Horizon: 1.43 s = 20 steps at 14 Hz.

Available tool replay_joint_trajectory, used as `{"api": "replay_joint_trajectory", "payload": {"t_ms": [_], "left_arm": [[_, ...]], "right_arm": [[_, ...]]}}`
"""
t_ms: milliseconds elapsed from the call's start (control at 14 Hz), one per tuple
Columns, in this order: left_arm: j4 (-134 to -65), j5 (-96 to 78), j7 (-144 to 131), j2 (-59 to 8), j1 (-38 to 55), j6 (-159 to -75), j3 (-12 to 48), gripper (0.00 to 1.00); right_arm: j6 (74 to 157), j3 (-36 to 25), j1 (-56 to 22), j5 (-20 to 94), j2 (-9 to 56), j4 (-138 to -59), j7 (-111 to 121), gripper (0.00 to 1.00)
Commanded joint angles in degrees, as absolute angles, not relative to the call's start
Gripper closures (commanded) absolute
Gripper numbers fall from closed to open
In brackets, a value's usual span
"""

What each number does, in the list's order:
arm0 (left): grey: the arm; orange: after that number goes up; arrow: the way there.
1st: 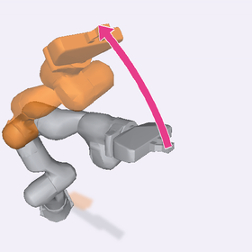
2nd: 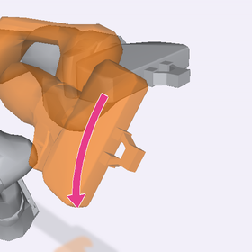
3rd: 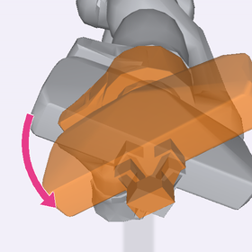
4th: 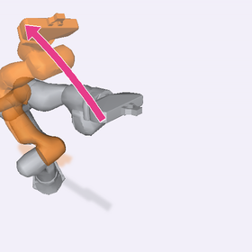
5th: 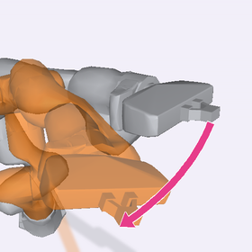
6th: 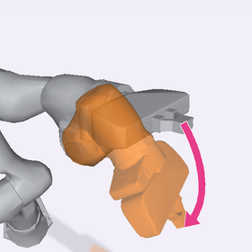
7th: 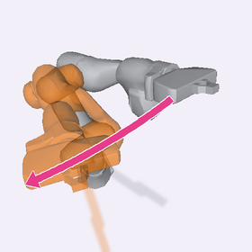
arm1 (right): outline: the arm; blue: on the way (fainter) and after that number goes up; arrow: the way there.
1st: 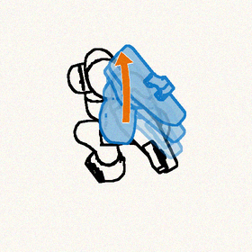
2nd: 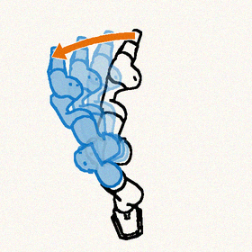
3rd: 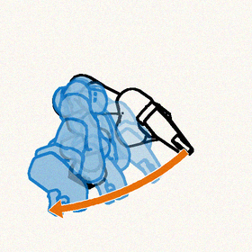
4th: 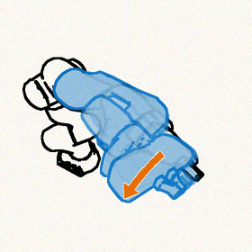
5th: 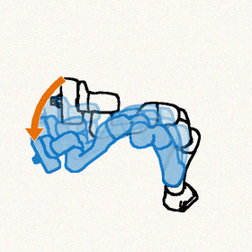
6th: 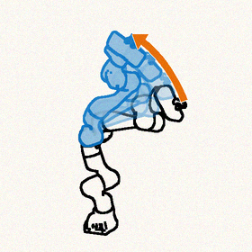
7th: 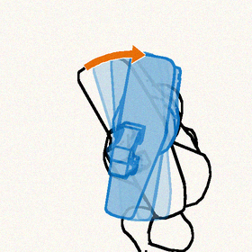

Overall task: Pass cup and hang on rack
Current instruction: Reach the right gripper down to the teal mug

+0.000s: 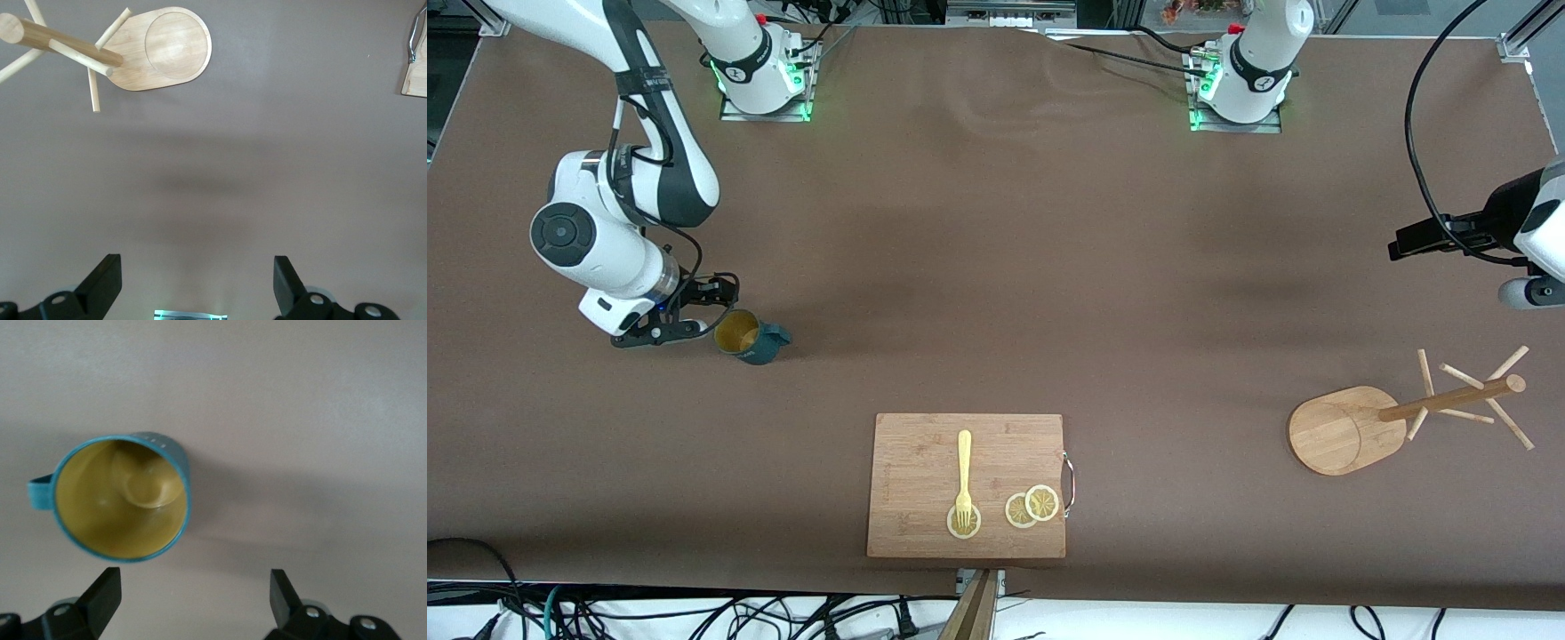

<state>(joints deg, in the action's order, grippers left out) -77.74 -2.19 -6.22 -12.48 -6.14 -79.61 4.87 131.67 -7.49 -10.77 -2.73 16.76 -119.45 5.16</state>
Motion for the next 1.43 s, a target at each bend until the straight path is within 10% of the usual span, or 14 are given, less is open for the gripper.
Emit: {"api": "replay_joint_trajectory", "payload": {"t_ms": [0,429,714,1357], "left_arm": [[-76.11,-2.46,-5.01,-13.18,-7.03,-78.66,4.83,0.0],[-76.29,-2.37,-5.01,-13.27,-7.21,-78.66,4.83,0.0],[-76.29,-2.46,-5.01,-13.27,-7.12,-78.66,4.83,0.0],[-76.38,-2.46,-5.01,-13.18,-7.21,-78.84,4.83,0.0]], "right_arm": [[135.25,-7.38,-10.72,-2.9,20.2,-118.39,5.98,0.04],[136.67,-7.29,-10.63,-2.29,21.62,-117.69,5.71,0.35],[133.95,-7.29,-10.55,-1.93,22.32,-114.09,5.89,0.2],[124.89,-7.03,-10.72,0.87,29.87,-101.69,5.89,0.18]]}}
